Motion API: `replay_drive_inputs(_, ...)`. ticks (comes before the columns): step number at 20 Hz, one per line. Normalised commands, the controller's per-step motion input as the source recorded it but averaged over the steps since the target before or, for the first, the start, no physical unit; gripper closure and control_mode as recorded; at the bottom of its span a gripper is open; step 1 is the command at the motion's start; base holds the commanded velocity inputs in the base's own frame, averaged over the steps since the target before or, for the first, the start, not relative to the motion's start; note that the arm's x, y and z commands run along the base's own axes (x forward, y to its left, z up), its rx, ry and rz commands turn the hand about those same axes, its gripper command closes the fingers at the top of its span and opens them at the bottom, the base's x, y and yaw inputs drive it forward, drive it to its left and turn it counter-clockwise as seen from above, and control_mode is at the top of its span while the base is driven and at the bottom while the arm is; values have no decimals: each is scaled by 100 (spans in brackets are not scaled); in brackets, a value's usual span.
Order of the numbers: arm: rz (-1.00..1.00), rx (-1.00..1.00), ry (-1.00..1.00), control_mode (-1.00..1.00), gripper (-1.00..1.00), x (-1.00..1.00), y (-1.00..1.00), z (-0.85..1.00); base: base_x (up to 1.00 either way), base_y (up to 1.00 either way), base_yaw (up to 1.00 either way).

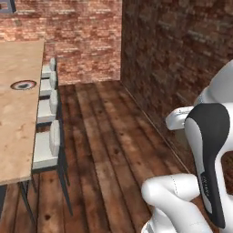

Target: Start the toaster. Once the lever pops up, take the bread to the plate on the dining counter.

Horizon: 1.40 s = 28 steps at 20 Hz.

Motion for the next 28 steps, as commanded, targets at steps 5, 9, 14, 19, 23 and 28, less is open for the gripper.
replay_drive_inputs(5,0,0,0,100,100,0,0,0,100,-74,52)
replay_drive_inputs(9,0,0,0,100,100,0,0,0,100,-67,55)
replay_drive_inputs(14,0,0,0,100,100,0,0,0,100,-66,56)
replay_drive_inputs(19,0,0,0,100,100,0,0,0,100,-69,55)
replay_drive_inputs(23,0,0,0,100,100,0,0,0,100,-74,51)
replay_drive_inputs(28,0,0,0,100,100,0,0,0,92,-89,48)
